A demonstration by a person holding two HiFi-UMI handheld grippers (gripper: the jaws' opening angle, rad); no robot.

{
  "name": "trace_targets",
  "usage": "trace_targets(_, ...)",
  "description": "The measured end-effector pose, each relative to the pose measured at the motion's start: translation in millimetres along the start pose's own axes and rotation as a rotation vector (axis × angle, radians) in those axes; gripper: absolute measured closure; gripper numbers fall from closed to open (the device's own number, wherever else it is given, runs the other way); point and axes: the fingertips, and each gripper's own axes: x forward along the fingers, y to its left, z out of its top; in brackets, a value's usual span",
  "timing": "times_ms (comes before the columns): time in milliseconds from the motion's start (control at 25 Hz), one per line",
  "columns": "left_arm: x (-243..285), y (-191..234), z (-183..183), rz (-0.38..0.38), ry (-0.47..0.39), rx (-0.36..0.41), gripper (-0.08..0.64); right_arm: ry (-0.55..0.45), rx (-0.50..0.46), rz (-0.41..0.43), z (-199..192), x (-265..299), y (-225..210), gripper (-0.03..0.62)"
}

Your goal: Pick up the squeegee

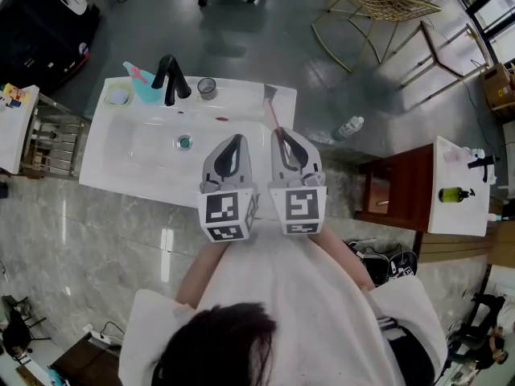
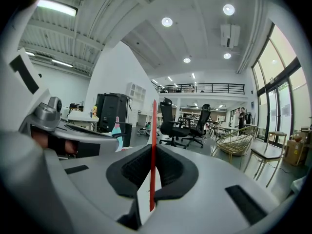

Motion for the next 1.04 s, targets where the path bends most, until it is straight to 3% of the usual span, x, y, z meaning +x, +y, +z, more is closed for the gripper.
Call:
trace_targets(280,-0.1,0.8,6.1,-0.003,-0.027,0.031,0.532,0.006,0.005,0.015,-0.7,3.2,3.7,0.552)
trace_targets(720,2.5,6.5,-3.2,-0.003,0.005,0.027,0.532,0.033,0.025,0.026,-10.5,7.6,6.6,0.552)
trace_targets(1040,4.6,12.1,-7.8,0.002,0.02,0.025,0.532,0.027,-0.041,0.032,-9.6,11.2,14.9,0.552)
